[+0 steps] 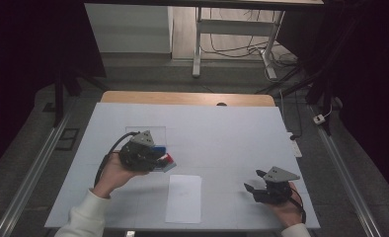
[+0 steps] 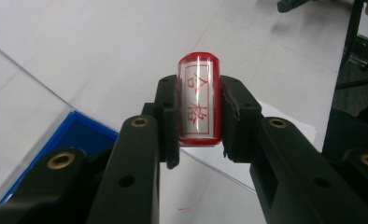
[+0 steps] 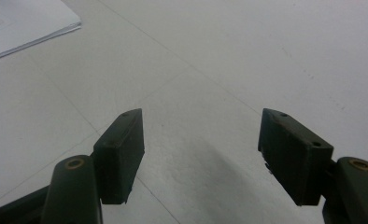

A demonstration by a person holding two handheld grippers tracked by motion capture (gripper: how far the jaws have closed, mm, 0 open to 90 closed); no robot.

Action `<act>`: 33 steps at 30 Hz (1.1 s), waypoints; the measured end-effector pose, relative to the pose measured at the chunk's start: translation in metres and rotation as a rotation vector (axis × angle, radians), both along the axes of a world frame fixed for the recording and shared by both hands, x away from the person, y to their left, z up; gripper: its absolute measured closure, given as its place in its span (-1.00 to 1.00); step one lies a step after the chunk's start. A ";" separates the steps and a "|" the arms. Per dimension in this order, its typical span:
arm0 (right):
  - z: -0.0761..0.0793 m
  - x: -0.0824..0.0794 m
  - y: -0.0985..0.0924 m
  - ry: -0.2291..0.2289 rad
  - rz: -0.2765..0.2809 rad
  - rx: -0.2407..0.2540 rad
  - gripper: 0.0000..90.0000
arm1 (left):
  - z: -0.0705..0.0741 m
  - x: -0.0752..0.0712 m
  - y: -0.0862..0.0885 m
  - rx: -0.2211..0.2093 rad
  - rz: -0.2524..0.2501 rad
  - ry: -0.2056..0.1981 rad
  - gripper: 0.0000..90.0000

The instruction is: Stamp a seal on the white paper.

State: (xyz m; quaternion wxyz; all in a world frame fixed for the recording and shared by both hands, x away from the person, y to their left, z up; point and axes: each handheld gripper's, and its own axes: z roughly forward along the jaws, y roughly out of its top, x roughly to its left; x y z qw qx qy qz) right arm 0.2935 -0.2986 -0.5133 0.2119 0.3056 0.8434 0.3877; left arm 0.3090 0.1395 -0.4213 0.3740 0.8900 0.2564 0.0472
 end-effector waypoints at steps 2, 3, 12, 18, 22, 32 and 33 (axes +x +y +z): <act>0.000 0.000 0.000 -0.002 0.002 -0.004 -0.31 | -0.001 -0.002 -0.003 0.004 -0.008 0.003 0.57; 0.000 0.000 0.000 -0.002 0.003 -0.004 -0.31 | -0.002 -0.003 -0.004 0.006 -0.012 0.003 0.57; 0.000 0.000 0.000 0.001 0.002 -0.002 -0.31 | -0.005 -0.011 -0.016 0.023 -0.056 0.007 0.57; -0.001 0.000 0.000 0.000 0.004 -0.004 -0.31 | -0.008 -0.015 -0.020 0.020 -0.072 0.017 0.57; -0.001 0.000 0.000 0.002 -0.002 -0.006 -0.31 | -0.009 -0.017 -0.023 0.022 -0.076 0.020 0.57; 0.001 -0.001 0.000 0.001 0.004 0.000 -0.31 | -0.015 -0.024 -0.031 0.046 -0.099 0.026 0.57; 0.000 -0.001 0.000 0.001 0.004 0.000 -0.31 | -0.016 -0.025 -0.032 0.048 -0.099 0.027 0.57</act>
